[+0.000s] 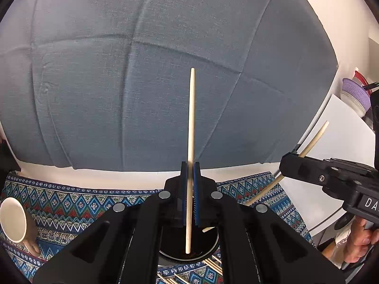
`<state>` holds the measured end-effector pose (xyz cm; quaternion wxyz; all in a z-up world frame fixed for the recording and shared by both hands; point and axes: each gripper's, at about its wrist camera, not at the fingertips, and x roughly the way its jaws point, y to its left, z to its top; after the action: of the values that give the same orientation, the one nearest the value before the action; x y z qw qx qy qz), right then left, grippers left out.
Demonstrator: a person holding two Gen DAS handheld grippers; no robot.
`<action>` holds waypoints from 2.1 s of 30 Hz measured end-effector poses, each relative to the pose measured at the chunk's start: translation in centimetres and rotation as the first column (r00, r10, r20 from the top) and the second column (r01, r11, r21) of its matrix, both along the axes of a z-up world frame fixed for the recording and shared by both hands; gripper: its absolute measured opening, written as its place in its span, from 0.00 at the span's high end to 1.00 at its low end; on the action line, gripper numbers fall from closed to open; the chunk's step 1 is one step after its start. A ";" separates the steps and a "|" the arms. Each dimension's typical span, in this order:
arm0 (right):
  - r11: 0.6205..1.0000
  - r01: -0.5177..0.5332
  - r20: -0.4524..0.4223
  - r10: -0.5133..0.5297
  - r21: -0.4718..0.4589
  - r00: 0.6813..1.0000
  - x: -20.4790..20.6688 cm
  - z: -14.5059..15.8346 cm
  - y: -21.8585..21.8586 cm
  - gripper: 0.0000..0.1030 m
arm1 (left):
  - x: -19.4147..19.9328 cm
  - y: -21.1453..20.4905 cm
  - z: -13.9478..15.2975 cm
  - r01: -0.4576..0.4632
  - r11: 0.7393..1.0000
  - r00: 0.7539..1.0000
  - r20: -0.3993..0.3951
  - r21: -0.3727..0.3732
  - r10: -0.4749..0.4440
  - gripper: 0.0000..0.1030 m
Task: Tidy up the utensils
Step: 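Carry the chopstick over the black holder and open the right gripper, then move the right gripper back down to the remaining chopsticks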
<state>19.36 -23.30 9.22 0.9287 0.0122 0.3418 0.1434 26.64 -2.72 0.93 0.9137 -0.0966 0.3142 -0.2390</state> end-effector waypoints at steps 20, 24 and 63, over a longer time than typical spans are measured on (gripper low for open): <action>0.999 0.023 -0.158 -0.026 -0.023 0.987 1.6 -7.4 0.2 0.95 | -1.4 0.0 -6.1 0.008 0.999 1.000 -0.001 0.043 -0.008 0.95; 0.999 0.017 -0.167 -0.024 -0.045 0.986 1.6 -7.8 0.6 0.94 | -2.0 0.1 -6.7 0.014 0.998 1.000 -0.009 0.064 -0.013 0.95; 0.988 0.087 -0.052 -0.094 -0.124 0.994 -4.0 -6.2 -2.6 0.16 | -10.9 4.8 -7.0 -0.173 0.981 0.969 -0.165 0.093 0.186 0.07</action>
<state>15.37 -25.93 2.98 0.9231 -0.0245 0.3755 0.0795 15.71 2.07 -6.05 0.9040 -0.1091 0.3914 -0.1335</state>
